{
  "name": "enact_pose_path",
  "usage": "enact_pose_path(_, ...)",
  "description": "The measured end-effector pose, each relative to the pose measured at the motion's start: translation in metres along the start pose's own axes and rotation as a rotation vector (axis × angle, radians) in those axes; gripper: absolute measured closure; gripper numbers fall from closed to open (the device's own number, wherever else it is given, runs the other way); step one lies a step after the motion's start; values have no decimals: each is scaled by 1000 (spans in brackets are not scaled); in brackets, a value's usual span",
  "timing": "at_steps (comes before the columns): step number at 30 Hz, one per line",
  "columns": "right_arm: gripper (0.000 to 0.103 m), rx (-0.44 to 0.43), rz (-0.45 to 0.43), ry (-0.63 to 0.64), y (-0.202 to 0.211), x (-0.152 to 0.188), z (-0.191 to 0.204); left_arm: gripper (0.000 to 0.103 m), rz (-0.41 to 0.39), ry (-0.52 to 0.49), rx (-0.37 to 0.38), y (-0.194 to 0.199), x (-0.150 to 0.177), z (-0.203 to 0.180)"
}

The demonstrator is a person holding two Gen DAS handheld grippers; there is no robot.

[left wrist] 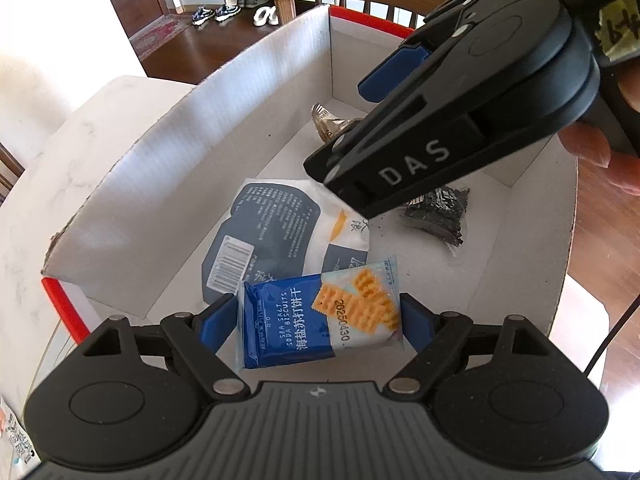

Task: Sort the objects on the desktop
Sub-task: 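Open the right tool on the gold foil bag while the left tool releases the blue cracker packet, then withdraw both tools from the red shoebox back toward the table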

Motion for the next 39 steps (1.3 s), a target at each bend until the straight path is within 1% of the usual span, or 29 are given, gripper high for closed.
enact_pose_path(2, 36, -1, -6, -1, 5, -1, 0, 18, -7, 8, 5, 3, 3, 1)
enact_pose_path(4, 36, -4, -10, -4, 9, -1, 0, 15, -18, 18, 15, 5, 4, 2)
enact_pose_path(7, 36, -6, -20, -10, 16, 1, -2, 13, -35, 33, 17, 11, 7, -1)
enact_pose_path(22, 36, 10, -62, -72, 43, 11, -9, 12, -120, 48, 35, 39, 13, -6)
enact_pose_path(30, 36, -4, -86, -78, 58, 19, 3, 13, -175, 82, 31, 62, 21, -2)
enact_pose_path(39, 34, 5, -152, -69, 89, 29, 24, 12, -243, 92, 28, 86, 38, -2)
Point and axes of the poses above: each gripper's, at about its wrist camera, not at the fingertips, and y roughly against the way its jaws point, z to its left, x to its underside, the point moved 9 cm from there along -y, roughly the way its jaws point, and after that the axes turned 10 degrees about z, right-handed, at the moved point
